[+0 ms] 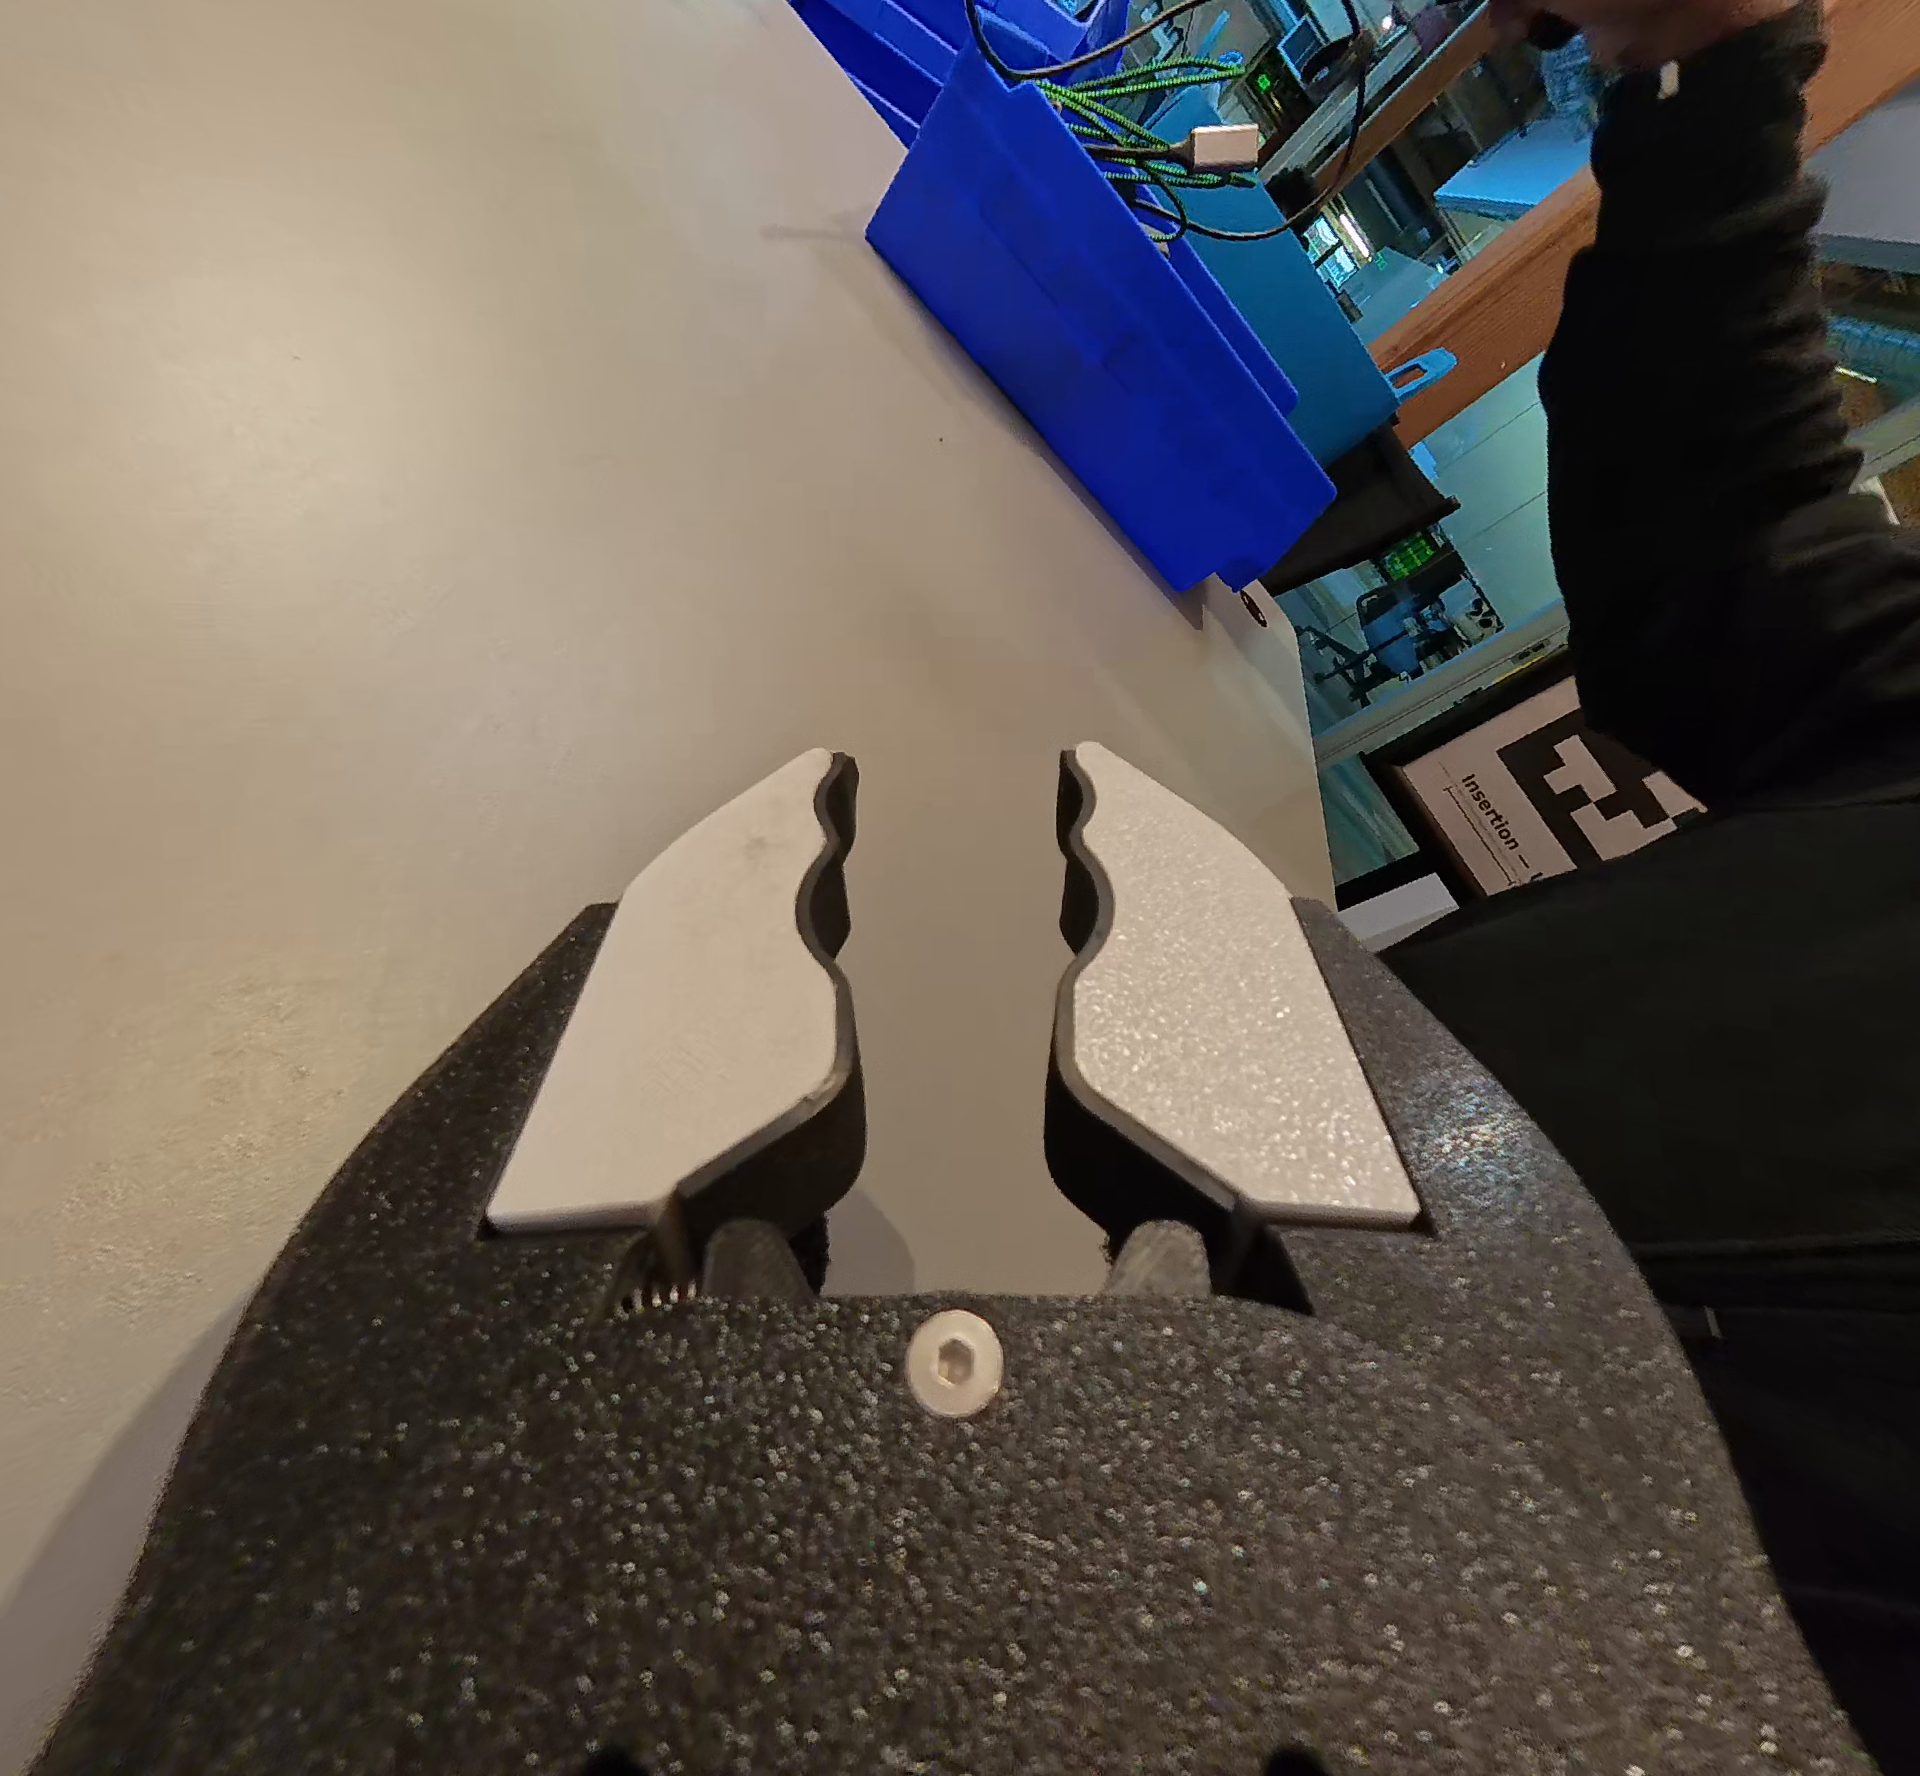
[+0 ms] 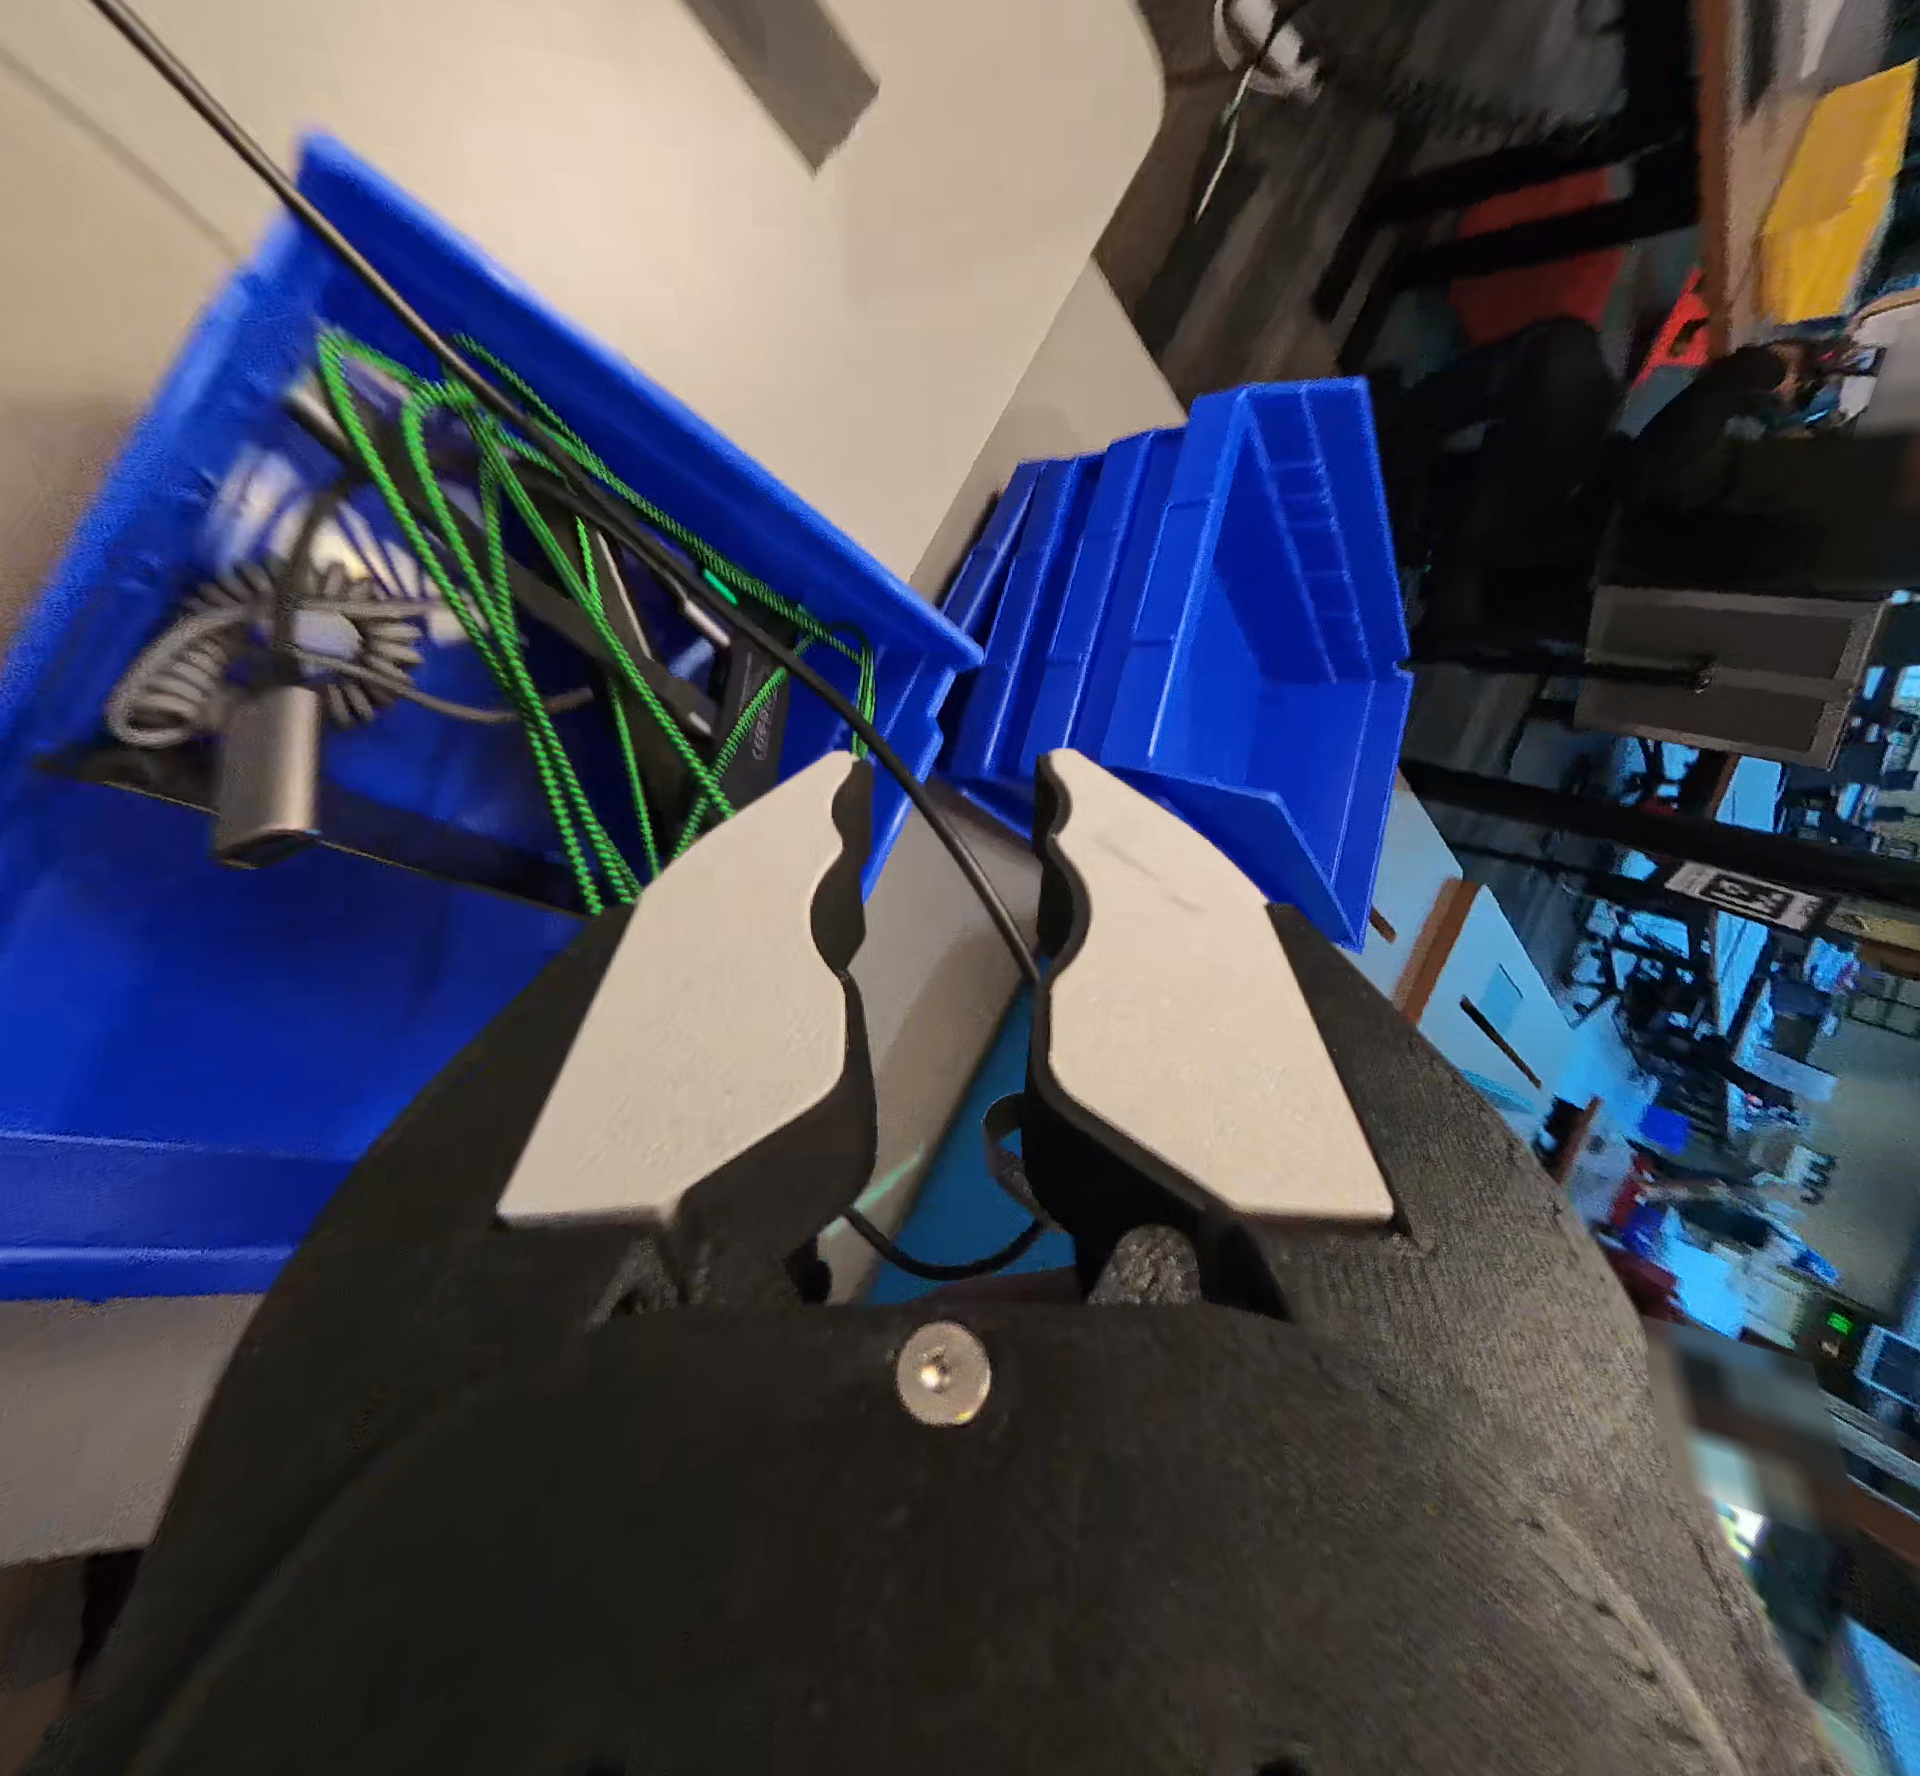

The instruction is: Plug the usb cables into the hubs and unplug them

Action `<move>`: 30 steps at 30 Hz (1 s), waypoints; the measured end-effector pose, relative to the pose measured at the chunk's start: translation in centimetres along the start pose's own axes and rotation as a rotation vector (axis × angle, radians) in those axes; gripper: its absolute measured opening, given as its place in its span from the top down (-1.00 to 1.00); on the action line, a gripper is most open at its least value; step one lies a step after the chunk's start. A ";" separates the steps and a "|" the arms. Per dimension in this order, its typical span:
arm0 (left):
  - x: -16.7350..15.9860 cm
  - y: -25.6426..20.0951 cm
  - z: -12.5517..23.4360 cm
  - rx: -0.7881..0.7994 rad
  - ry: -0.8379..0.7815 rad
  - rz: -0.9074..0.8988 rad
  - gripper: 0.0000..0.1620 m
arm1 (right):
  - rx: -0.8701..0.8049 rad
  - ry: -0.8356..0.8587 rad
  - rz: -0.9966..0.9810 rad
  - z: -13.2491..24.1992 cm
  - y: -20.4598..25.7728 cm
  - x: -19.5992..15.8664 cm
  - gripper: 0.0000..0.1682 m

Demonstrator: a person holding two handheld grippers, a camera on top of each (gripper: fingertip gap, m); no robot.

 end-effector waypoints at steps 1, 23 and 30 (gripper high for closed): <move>0.1 0.0 0.1 0.000 -0.005 0.000 0.54 | 0.005 -0.052 -0.033 1.2 0.3 0.1 0.66; 0.4 -8.8 17.5 1.213 -0.294 -0.664 0.01 | 0.425 -0.628 -0.682 4.2 21.3 -18.2 0.17; -5.4 -9.4 27.4 1.590 -0.007 -0.297 -0.06 | 0.410 -0.630 -0.670 2.6 21.7 -17.3 0.16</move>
Point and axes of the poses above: each gripper's, where its closed fingertips meet, z back along the fingers, x out of its top, y = z × x across the jaws, the point moved 5 cm from there along z, back along the fingers, and after that the axes turned 14 degrees about -z, right-handed, at the moved point
